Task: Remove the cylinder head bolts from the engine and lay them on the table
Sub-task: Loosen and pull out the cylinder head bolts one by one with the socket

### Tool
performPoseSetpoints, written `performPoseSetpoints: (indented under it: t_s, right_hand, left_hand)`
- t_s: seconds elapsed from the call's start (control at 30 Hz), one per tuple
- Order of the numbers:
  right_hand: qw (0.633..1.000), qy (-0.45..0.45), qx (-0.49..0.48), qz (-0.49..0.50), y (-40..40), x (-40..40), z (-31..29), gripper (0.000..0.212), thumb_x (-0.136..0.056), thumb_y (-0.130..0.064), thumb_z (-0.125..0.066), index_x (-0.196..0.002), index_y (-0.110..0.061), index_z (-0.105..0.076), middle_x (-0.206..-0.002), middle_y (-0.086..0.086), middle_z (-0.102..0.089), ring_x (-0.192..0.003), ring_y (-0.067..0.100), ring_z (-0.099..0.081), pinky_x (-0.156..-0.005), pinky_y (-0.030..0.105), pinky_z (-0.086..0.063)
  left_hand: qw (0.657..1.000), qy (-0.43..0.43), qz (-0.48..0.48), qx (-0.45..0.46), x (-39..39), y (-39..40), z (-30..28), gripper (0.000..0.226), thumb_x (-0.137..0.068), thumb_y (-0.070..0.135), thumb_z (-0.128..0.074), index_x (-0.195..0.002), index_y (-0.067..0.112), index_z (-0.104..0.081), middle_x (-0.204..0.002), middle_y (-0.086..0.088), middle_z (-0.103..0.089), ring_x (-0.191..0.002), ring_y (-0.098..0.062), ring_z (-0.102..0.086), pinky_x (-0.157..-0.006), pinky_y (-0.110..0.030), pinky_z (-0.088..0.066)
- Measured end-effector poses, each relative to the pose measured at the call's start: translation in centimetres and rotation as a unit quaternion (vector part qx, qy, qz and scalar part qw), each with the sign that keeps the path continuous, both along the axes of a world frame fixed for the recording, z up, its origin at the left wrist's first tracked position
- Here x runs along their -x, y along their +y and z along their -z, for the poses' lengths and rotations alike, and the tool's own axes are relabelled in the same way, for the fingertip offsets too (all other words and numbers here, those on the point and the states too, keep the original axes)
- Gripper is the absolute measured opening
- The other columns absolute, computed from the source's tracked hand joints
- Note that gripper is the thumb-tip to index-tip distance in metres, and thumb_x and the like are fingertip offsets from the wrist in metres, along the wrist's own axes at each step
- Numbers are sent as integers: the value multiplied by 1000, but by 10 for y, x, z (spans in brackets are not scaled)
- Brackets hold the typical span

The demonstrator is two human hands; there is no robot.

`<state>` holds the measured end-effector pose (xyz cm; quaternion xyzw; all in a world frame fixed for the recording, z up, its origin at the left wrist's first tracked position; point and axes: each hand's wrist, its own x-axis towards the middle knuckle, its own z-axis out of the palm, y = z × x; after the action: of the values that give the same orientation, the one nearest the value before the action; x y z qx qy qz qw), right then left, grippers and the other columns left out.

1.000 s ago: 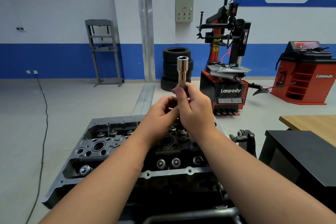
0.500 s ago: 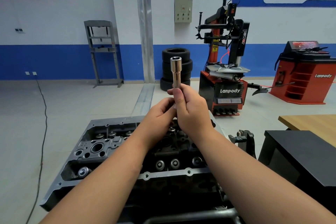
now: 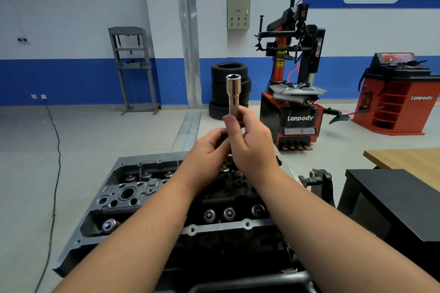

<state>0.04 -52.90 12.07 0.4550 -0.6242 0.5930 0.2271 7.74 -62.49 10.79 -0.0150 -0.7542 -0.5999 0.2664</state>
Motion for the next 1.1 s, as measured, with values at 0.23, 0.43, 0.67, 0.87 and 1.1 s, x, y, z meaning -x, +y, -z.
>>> performPoseSetpoints:
  t_s: [0.23,0.43,0.67,0.87,1.1]
  right_hand:
    - [1000,7,19,4,0,-2,-1,10,-100,-31,-52,-100,-26,-60,-82,-14,-62,-79,4,-59,-68,14,-44]
    - [1000,-6,-5,8,0,-3,-1,21,-99,-41,-48,-106,-26,-60,-87,-15,-63,-85,5,-60,-73,19,-46]
    - [999,-6,36,36,3,-5,-3,13,-95,-37,-59,-95,-25,-55,-77,-11,-61,-65,4,-57,-61,17,-43]
    - [1000,-10,2,14,2,-7,-3,32,-100,-36,-44,-108,-14,-65,-91,-1,-69,-83,16,-63,-74,33,-51]
    - [999,3,26,31,2,-6,-2,13,-94,-39,-61,-93,-31,-51,-82,-14,-59,-78,8,-59,-65,13,-44]
  left_hand:
    - [1000,6,-17,-23,1,-2,1,19,-99,42,-63,-112,30,-71,-104,4,-78,-93,-10,-75,-75,-22,-58]
    - [1000,-9,-3,2,1,-1,1,25,-105,43,-56,-123,33,-69,-112,7,-77,-107,-12,-73,-91,-36,-58]
    - [1000,-5,-19,-1,0,0,0,20,-101,40,-64,-117,28,-68,-103,5,-78,-90,-8,-74,-75,-25,-58]
    - [1000,-13,2,6,-1,1,0,22,-109,37,-52,-120,31,-70,-111,5,-78,-104,-15,-73,-91,-35,-60]
    - [1000,5,5,20,-2,2,-3,20,-100,46,-63,-120,50,-64,-118,14,-75,-108,-9,-73,-89,-35,-62]
